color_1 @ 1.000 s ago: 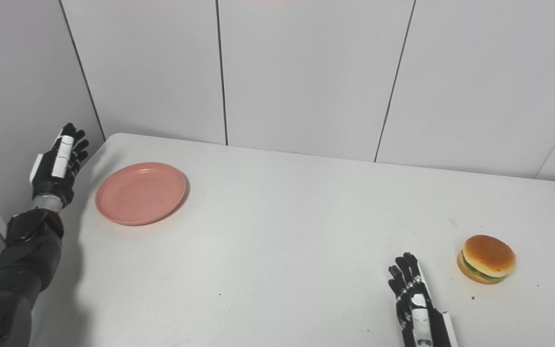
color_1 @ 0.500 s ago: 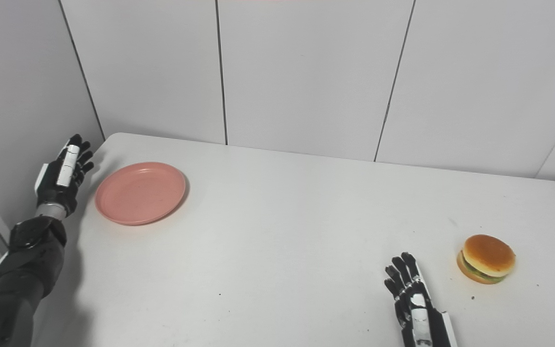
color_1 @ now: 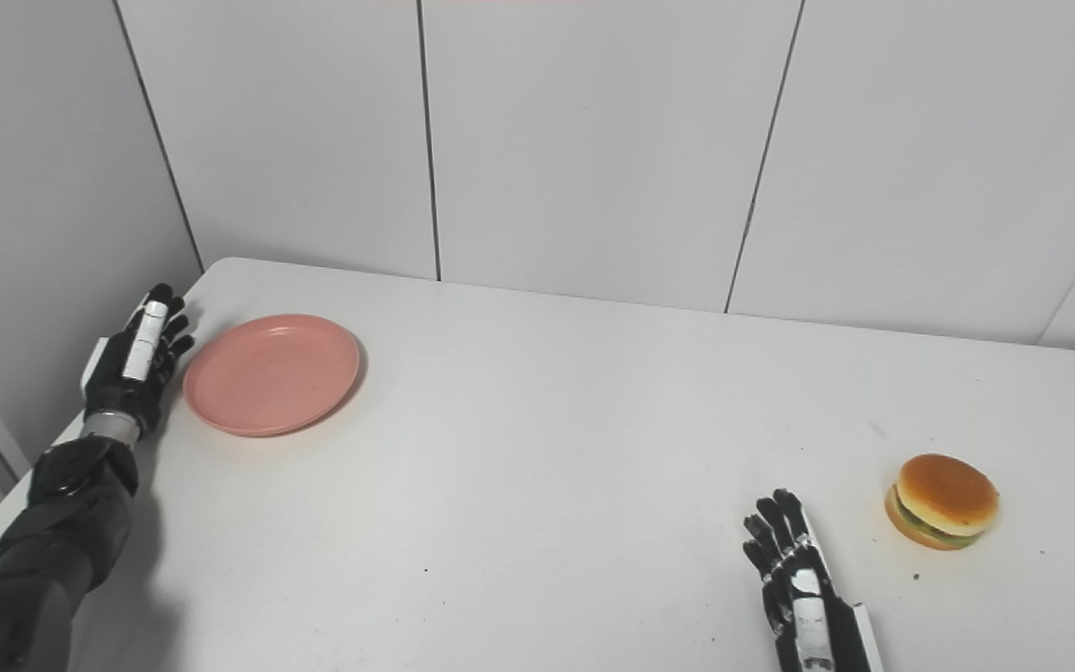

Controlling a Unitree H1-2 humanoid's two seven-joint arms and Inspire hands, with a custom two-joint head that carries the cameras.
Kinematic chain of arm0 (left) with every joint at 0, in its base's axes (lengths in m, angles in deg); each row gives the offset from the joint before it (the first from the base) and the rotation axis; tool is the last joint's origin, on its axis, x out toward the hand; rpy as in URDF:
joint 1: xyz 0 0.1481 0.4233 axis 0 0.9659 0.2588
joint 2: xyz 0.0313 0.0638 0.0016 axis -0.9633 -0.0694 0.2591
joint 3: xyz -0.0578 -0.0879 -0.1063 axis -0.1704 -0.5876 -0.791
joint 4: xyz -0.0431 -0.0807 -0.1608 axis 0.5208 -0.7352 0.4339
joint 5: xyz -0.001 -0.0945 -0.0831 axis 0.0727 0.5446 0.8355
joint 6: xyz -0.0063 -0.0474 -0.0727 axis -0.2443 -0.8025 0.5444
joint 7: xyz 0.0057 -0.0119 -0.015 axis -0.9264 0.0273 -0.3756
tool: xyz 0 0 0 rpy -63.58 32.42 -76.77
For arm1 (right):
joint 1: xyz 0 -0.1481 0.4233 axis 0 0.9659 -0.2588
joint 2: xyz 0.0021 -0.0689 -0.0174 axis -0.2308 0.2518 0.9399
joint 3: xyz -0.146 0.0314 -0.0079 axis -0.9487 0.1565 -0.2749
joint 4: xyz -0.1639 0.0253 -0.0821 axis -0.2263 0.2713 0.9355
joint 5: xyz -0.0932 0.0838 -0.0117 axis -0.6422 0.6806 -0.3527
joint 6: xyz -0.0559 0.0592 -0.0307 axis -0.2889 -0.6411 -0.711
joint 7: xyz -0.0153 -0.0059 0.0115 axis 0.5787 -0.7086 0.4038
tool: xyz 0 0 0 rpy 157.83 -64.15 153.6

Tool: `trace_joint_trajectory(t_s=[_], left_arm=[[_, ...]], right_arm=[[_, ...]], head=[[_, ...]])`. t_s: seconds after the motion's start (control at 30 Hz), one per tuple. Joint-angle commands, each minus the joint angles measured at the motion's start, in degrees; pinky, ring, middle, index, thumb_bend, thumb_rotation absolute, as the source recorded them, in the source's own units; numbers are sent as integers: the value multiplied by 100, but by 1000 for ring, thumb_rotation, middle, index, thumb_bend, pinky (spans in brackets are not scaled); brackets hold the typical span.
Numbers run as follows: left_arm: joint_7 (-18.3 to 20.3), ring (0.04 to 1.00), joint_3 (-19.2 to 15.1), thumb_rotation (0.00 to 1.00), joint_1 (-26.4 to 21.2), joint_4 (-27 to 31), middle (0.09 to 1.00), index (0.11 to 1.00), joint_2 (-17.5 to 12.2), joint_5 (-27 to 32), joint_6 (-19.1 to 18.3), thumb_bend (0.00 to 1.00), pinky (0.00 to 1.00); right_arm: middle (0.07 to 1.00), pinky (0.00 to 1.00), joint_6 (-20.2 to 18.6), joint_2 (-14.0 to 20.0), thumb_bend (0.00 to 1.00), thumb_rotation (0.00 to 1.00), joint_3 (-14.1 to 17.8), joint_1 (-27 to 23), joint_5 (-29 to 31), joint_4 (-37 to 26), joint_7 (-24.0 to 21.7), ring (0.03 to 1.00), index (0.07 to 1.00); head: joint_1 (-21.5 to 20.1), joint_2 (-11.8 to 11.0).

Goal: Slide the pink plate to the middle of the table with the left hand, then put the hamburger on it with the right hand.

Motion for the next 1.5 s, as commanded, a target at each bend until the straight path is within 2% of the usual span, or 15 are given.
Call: trace_joint_trajectory(t_s=[0.0, 0.23, 0.37, 0.5, 0.87, 1.4, 1.47], left_arm=[[116, 978, 37, 780, -254, -5, 955, 960, -99, -57, 125, 937, 964], [92, 964, 70, 766, -168, -10, 968, 981, -32, -71, 124, 982, 945], [117, 946, 73, 764, -131, 8, 953, 954, 35, -37, 122, 939, 940], [186, 932, 92, 747, -112, 9, 941, 945, 111, -3, 123, 965, 917], [250, 920, 210, 753, -93, 287, 925, 920, 342, -31, 122, 935, 880], [467, 919, 387, 730, -91, 598, 910, 914, 532, 27, 97, 976, 867], [502, 897, 398, 721, -65, 695, 892, 908, 567, 47, 83, 986, 836]], right_arm=[[953, 959, -291, 38, 826, 925, -98, 381, -9, 87, -46, 944, 958], [949, 949, -354, 74, 838, 920, -81, 428, 3, 4, -37, 938, 951], [954, 949, -368, 93, 824, 926, -76, 439, 8, -12, -43, 940, 956], [957, 953, -371, 91, 817, 927, -80, 441, 10, -16, -42, 943, 960], [948, 942, -363, 20, 818, 922, -113, 427, -69, -22, 6, 934, 951], [949, 952, -421, 22, 852, 915, -134, 432, -8, -79, 19, 941, 955], [948, 951, -431, 29, 853, 912, -134, 430, -8, -74, 24, 940, 952]], head=[[13, 22], [2, 72], [13, 87], [13, 87], [-71, 85], [-111, 101], [-114, 101]])
